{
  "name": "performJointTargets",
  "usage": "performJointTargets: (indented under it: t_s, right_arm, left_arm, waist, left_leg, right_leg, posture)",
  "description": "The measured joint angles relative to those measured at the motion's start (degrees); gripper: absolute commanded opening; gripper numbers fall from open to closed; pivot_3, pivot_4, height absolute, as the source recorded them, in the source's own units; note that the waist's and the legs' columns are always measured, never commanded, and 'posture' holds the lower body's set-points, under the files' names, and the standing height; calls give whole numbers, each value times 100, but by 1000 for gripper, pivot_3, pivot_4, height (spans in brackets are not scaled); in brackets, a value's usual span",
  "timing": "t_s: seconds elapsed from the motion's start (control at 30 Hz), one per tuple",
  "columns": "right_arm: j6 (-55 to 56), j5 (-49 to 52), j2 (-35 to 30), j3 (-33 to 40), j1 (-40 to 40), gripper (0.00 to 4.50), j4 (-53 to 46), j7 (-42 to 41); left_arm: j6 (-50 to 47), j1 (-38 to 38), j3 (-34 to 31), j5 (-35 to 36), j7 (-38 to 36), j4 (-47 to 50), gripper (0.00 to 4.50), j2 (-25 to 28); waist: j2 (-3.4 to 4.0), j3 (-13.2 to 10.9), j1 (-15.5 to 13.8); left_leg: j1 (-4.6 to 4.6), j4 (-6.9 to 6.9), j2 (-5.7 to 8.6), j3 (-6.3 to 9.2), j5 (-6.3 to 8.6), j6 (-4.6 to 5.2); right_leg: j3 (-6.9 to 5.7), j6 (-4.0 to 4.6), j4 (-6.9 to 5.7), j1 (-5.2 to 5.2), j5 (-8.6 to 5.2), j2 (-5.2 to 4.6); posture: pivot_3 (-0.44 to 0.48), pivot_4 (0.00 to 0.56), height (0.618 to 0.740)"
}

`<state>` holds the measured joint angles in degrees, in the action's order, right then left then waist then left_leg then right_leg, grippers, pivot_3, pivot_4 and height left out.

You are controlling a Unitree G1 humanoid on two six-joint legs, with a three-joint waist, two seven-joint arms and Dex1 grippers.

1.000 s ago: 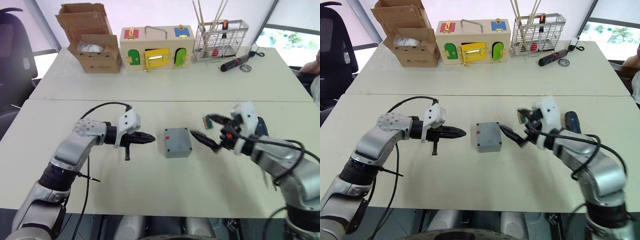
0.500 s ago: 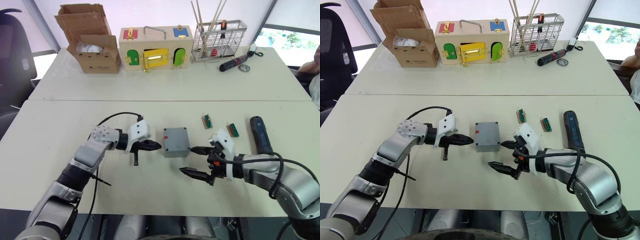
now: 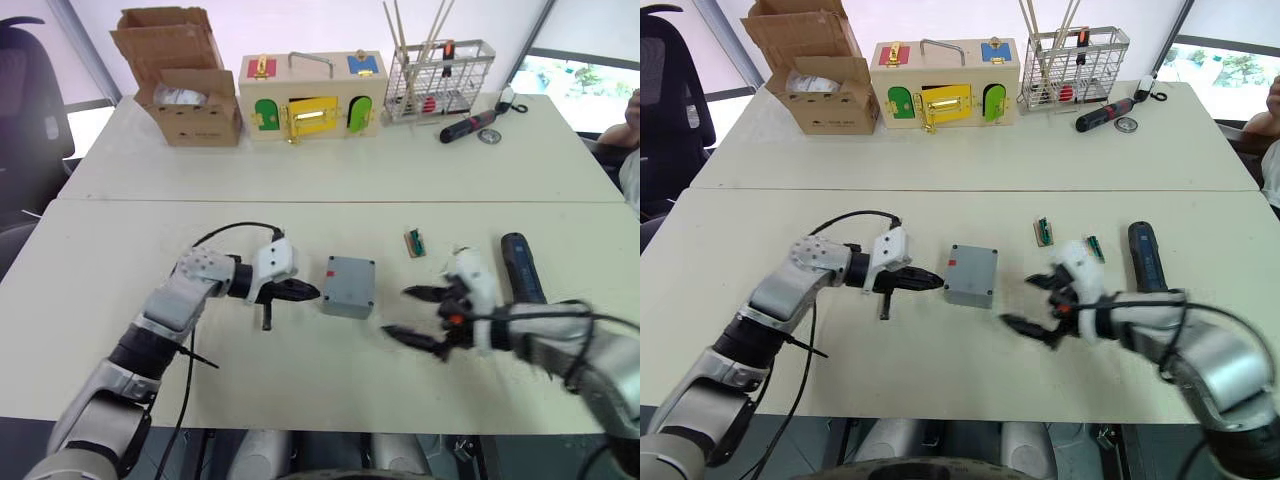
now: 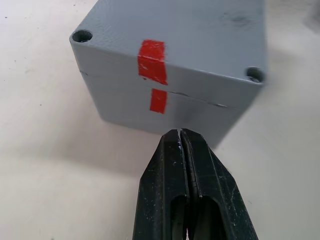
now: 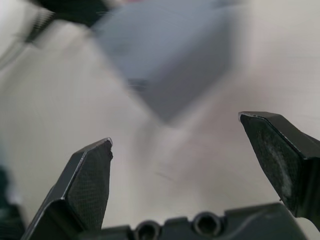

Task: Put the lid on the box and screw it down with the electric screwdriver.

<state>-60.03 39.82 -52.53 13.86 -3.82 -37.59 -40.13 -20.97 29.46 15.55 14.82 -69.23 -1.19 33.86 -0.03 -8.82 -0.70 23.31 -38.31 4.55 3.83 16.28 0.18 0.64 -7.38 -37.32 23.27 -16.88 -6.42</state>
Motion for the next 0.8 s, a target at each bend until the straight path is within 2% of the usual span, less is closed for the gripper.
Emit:
performJointTargets:
  t_s: [0.1,0.2,0.37,0.47,0.6,0.7,0.8]
  right_arm:
    - [-447,212,-743,883,-213,4483,359,-213]
    - [-976,187,-1433,1121,-546,4483,1157,-259]
    - [-1658,177,-2722,473,-1434,4483,2759,-754]
    - [-1810,30,-2936,-569,-2228,4483,3543,-1185]
    - [-1910,-583,-2637,-2227,-3376,4483,4714,-1701]
    - [-1769,-1118,-2508,-3227,-3850,4483,5252,-2163]
    - [-1677,-1499,-2370,-3823,-4204,4483,5608,-2547]
  left_arm:
    - [-479,345,-522,532,-84,323,0,129]
    - [-901,612,-809,1129,-253,962,0,225]
    - [-1121,475,-769,1640,-443,1849,0,245]
    - [-1080,351,-714,1703,-340,2001,0,85]
    - [-1000,-69,-484,1569,89,2127,0,-163]
    - [-1046,-351,-499,1566,308,2467,0,10]
    - [-1178,-480,-522,1596,468,2713,0,105]
  waist:
    - [0,0,-11]
    - [0,0,7]
    - [17,-4,35]
    - [17,-4,49]
    - [14,-6,112]
    - [16,-6,135]
    - [17,-5,133]
  left_leg:
    - [0,-1,-2,4,4,7]
    - [0,1,-1,-2,9,16]
    - [0,10,-11,-23,5,8]
    - [-3,5,-13,-29,8,13]
    - [1,5,-10,-39,15,25]
    - [9,13,-10,-38,9,13]
    - [10,13,-10,-40,10,13]
  right_leg:
    - [-7,0,1,-6,0,0]
    - [-3,0,8,-7,0,-4]
    - [10,0,11,4,0,-9]
    - [11,1,13,-1,0,-9]
    - [21,0,12,9,0,-8]
    - [21,0,12,25,0,-10]
    - [20,0,14,25,-1,-10]
  posture:
    - [0,150,740]
    - [0,150,740]
    - [0,150,740]
    - [0,150,740]
    - [0,150,740]
    - [0,150,740]
    - [0,150,740]
